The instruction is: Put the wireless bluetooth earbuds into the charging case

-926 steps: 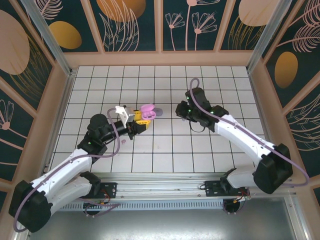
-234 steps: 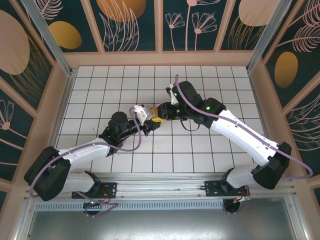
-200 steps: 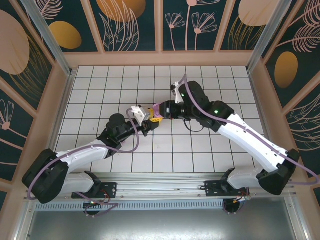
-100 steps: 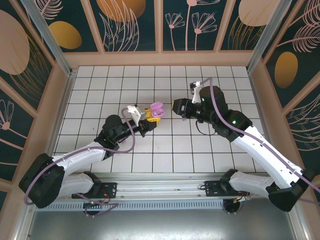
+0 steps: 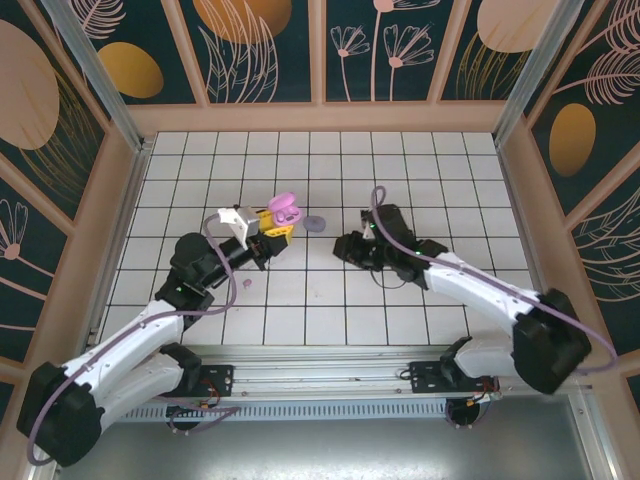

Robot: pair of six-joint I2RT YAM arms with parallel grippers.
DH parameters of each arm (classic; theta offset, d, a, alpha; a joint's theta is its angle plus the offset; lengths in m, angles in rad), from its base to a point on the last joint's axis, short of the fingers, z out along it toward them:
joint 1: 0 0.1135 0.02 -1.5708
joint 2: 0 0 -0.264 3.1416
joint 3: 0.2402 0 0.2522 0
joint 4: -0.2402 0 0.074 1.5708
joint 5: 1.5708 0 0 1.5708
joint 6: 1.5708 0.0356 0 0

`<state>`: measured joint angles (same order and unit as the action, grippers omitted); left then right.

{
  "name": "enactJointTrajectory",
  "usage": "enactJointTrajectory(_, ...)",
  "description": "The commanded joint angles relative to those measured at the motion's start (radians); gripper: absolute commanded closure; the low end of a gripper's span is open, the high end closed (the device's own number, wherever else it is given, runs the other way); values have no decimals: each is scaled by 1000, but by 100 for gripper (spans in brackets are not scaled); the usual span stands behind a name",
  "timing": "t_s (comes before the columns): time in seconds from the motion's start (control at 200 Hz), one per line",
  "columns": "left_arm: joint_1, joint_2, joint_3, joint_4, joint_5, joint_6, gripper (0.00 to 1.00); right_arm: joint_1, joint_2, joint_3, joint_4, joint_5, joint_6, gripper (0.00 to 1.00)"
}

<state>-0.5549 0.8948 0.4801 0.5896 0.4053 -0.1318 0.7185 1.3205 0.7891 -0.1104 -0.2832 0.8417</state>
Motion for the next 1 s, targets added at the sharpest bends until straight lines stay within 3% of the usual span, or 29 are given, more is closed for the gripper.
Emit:
enactJointTrajectory(0.0, 7, -65, -13, -86, -32, 14, 90, 69, 105, 29, 146, -34, 41, 75)
enactJointTrajectory(0.21, 6, -168, 5, -191, -57, 13, 89, 152, 407, 195, 186, -91, 44, 77)
enactJointTrajectory(0.38, 7, -226, 54, -314, -70, 37, 89, 214, 600, 405, 69, -82, 6, 78)
enactJointTrajectory(0.566, 7, -297, 90, -399, -95, 45, 89, 275, 720, 571, -29, -64, -21, 79)
enactJointTrajectory(0.996, 6, -393, 120, -474, -114, 39, 89, 332, 847, 748, -164, -42, -39, 77)
